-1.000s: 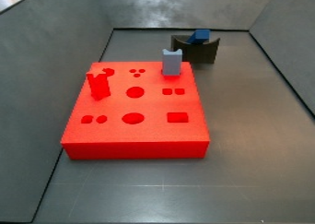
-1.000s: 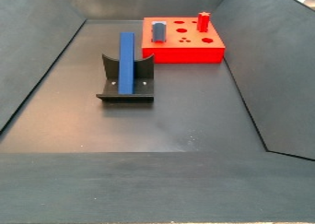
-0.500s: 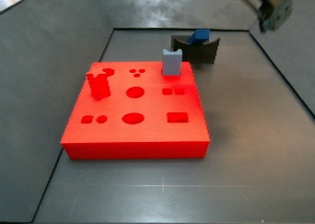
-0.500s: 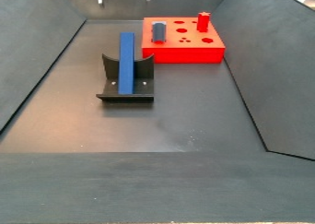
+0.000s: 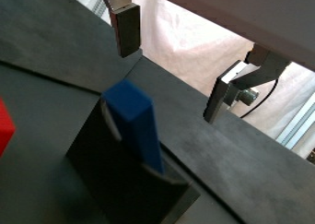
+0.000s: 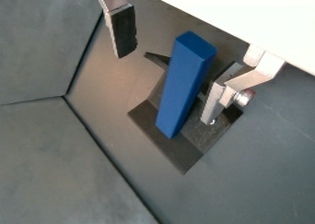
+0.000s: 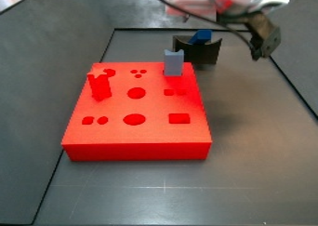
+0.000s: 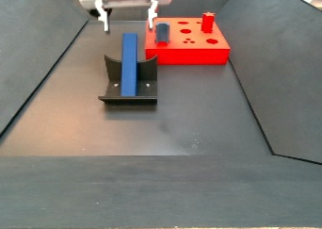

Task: Pick up the rectangle object. Move up. Place the rectangle object on the fixture. Regrasp the rectangle object. Move to above the board. Insert the rectangle object.
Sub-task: Regrasp the rectangle object, then move to above the board.

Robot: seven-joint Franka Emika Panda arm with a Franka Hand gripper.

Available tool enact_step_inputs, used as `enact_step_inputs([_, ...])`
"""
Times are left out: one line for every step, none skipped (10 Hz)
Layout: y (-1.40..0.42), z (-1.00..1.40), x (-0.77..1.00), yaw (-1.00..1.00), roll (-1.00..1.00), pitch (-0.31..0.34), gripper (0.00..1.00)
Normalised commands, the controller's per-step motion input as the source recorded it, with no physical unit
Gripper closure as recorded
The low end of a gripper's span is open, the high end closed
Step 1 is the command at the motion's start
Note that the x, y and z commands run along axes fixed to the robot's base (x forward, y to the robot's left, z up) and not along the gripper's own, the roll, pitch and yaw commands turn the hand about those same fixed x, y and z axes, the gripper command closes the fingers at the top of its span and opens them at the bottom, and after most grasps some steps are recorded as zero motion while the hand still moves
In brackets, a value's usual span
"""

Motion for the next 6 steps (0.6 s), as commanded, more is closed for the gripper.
enact_step_inputs([-0.01,-0.75,0.11,0.02,0.06,-0.012,0.0])
enact_step_inputs([-0.01,-0.6,0.1,0.02,0.06,-0.004,0.0])
enact_step_inputs([-0.01,-0.45,0.09,0.02,0.07,0.003,0.0])
enact_step_inputs([-0.01,-0.26,0.09,0.03,0.07,0.01,0.0])
enact_step_inputs([0.0,0.0,0.0,0.0,0.0,0.0,1.0])
enact_step_inputs([0.16,1.0,0.12,0.12,-0.09,0.007,1.0])
